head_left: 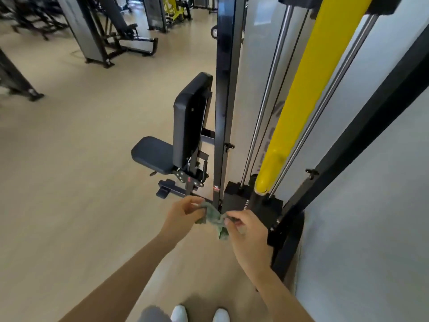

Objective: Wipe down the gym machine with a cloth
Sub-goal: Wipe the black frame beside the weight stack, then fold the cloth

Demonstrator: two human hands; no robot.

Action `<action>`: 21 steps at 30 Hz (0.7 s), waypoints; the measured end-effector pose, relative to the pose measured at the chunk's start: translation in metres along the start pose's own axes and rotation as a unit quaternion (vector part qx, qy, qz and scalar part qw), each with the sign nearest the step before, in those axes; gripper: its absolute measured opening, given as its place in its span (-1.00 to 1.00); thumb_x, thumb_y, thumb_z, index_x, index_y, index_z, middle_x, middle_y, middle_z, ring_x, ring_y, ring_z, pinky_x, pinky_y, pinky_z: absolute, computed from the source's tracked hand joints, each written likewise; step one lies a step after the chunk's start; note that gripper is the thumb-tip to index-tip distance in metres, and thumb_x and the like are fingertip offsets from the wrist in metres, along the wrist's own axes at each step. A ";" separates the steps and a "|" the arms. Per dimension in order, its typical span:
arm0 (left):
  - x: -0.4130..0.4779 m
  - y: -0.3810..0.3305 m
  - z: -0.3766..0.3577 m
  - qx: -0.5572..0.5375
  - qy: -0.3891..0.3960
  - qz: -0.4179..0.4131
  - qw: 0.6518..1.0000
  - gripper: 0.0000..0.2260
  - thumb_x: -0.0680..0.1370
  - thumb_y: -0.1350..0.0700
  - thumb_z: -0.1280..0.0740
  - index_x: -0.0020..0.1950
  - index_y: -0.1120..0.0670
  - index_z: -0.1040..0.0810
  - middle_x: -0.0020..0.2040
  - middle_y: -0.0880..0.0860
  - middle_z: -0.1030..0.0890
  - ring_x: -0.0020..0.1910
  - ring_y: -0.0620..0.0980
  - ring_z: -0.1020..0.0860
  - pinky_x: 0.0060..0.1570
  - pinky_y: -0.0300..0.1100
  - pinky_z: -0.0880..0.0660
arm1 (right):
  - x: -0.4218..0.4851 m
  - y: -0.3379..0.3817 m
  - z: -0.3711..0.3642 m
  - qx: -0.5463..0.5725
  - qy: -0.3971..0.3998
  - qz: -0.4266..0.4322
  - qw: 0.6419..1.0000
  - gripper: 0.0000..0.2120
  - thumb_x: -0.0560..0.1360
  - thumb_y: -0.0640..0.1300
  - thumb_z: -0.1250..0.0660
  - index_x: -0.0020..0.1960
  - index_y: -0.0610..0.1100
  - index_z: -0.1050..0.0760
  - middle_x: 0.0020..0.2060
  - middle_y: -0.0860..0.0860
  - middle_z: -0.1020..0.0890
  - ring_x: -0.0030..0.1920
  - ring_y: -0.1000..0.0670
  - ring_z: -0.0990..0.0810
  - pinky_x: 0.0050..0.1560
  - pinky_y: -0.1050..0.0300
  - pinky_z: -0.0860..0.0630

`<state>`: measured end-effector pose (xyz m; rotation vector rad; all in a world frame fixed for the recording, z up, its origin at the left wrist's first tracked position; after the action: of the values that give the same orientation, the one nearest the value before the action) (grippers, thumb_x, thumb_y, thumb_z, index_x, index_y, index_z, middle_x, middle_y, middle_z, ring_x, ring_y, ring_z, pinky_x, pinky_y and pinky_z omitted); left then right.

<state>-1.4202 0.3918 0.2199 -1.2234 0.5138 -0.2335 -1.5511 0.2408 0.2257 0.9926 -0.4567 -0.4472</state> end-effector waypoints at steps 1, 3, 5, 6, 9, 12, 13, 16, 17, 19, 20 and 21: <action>-0.008 0.007 0.012 -0.030 -0.026 0.021 0.999 -0.84 0.55 0.32 -0.42 0.05 0.10 -0.64 -0.22 0.01 -0.72 -0.25 -0.07 -0.67 -0.23 -0.29 -0.58 | -0.002 0.002 -0.008 0.005 0.028 -0.015 0.999 -0.81 0.55 0.02 -0.39 0.11 -0.02 -0.64 -0.09 0.15 -0.65 -0.05 0.17 -0.63 -0.05 0.20 -0.61; -0.021 0.023 0.038 -0.089 -0.070 0.055 0.992 -0.86 0.56 0.28 -0.43 0.07 0.09 -0.61 -0.20 0.04 -0.71 -0.21 0.00 -0.66 -0.19 -0.22 -0.60 | -0.002 0.008 -0.024 0.013 0.088 -0.036 0.995 -0.83 0.58 -0.06 -0.39 0.15 -0.02 -0.62 -0.08 0.15 -0.66 -0.02 0.25 -0.60 -0.03 0.35 -0.56; -0.031 0.039 0.064 -0.148 -0.110 0.095 0.978 -0.92 0.57 0.22 -0.42 0.04 0.11 -0.60 -0.15 0.07 -0.69 -0.18 0.01 -0.64 -0.22 -0.18 -0.58 | 0.000 0.012 -0.046 0.006 0.158 -0.045 0.986 -0.80 0.61 -0.07 -0.34 0.22 -0.03 -0.59 -0.05 0.09 -0.67 -0.04 0.26 -0.60 -0.06 0.45 -0.50; -0.035 0.046 0.076 -0.181 -0.128 0.114 0.969 -0.94 0.58 0.20 -0.42 0.04 0.13 -0.60 -0.12 0.09 -0.68 -0.17 0.02 -0.64 -0.22 -0.16 -0.58 | 0.002 0.012 -0.059 0.001 0.189 -0.046 0.981 -0.77 0.63 -0.06 -0.32 0.25 -0.04 -0.58 -0.01 0.06 -0.68 -0.02 0.23 -0.61 -0.05 0.45 -0.50; -0.045 0.063 0.113 -0.252 -0.165 0.136 0.944 -0.91 0.60 0.16 -0.40 0.05 0.16 -0.60 -0.05 0.16 -0.65 -0.13 0.08 -0.63 -0.13 -0.05 -0.63 | 0.005 0.019 -0.107 -0.029 0.274 -0.029 0.961 -0.65 0.61 0.05 -0.32 0.37 -0.01 -0.52 0.14 0.09 -0.64 0.09 0.19 -0.60 0.02 0.39 -0.49; -0.056 0.079 0.153 -0.274 -0.167 0.126 0.939 -0.86 0.62 0.14 -0.38 0.08 0.22 -0.61 -0.03 0.28 -0.62 -0.10 0.16 -0.59 -0.17 -0.07 -0.59 | 0.002 0.049 -0.159 -0.004 0.323 0.013 0.946 -0.51 0.52 0.05 -0.46 0.41 0.05 -0.45 0.24 0.22 -0.53 -0.04 0.32 -0.52 -0.07 0.41 -0.43; -0.060 0.084 0.167 -0.283 -0.167 0.122 0.937 -0.83 0.61 0.14 -0.38 0.09 0.24 -0.61 -0.05 0.28 -0.61 -0.10 0.16 -0.58 -0.15 -0.07 -0.58 | -0.002 0.063 -0.177 0.014 0.340 0.016 0.940 -0.48 0.49 0.03 -0.50 0.41 0.10 -0.43 0.25 0.27 -0.51 -0.15 0.30 -0.51 -0.12 0.39 -0.43; -0.073 0.099 0.215 -0.316 -0.175 0.116 0.925 -0.81 0.61 0.12 -0.39 0.12 0.23 -0.65 -0.07 0.23 -0.59 -0.13 0.18 -0.60 -0.07 0.03 -0.59 | -0.013 0.102 -0.234 0.036 0.370 0.038 0.927 -0.40 0.43 -0.05 -0.56 0.38 0.19 -0.41 0.23 0.32 -0.51 -0.25 0.16 -0.53 -0.16 0.33 -0.49; -0.078 0.103 0.232 -0.330 -0.174 0.113 0.921 -0.82 0.62 0.12 -0.38 0.12 0.21 -0.66 -0.06 0.24 -0.61 -0.10 0.22 -0.62 -0.09 0.03 -0.58 | -0.017 0.115 -0.254 0.042 0.376 0.044 0.925 -0.40 0.42 -0.09 -0.56 0.38 0.15 -0.43 0.21 0.30 -0.53 -0.26 0.16 -0.54 -0.17 0.32 -0.49; -0.088 0.112 0.270 -0.354 -0.175 0.104 0.913 -0.83 0.63 0.17 -0.34 0.13 0.21 -0.67 -0.04 0.24 -0.65 -0.04 0.24 -0.66 -0.09 0.02 -0.58 | -0.025 0.141 -0.293 0.039 0.381 0.053 0.922 -0.48 0.45 -0.10 -0.55 0.35 0.07 -0.49 0.11 0.24 -0.59 -0.23 0.18 -0.58 -0.17 0.31 -0.52; -0.092 0.116 0.289 -0.362 -0.178 0.097 0.910 -0.83 0.63 0.23 -0.31 0.14 0.22 -0.67 -0.03 0.23 -0.67 -0.04 0.21 -0.67 -0.07 -0.02 -0.60 | -0.028 0.151 -0.311 0.034 0.379 0.056 0.923 -0.58 0.47 -0.10 -0.52 0.30 0.04 -0.54 0.02 0.21 -0.64 -0.20 0.17 -0.61 -0.16 0.30 -0.53; -0.097 0.121 0.308 -0.368 -0.180 0.090 0.908 -0.80 0.62 0.29 -0.28 0.14 0.22 -0.67 -0.02 0.21 -0.69 -0.03 0.17 -0.67 -0.06 -0.05 -0.60 | -0.032 0.160 -0.330 0.033 0.376 0.057 0.925 -0.70 0.50 -0.11 -0.50 0.21 0.00 -0.60 -0.06 0.17 -0.67 -0.16 0.14 -0.64 -0.15 0.26 -0.56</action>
<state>-1.3637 0.7313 0.2060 -1.8910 0.3925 0.3811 -1.3701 0.5603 0.2046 1.1113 0.1677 0.0738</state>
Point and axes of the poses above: each hand's wrist, its own x-axis towards the middle knuckle, its own z-axis out of the back of the hand, y = z × x, the point moved 5 cm from there along x, towards the middle knuckle
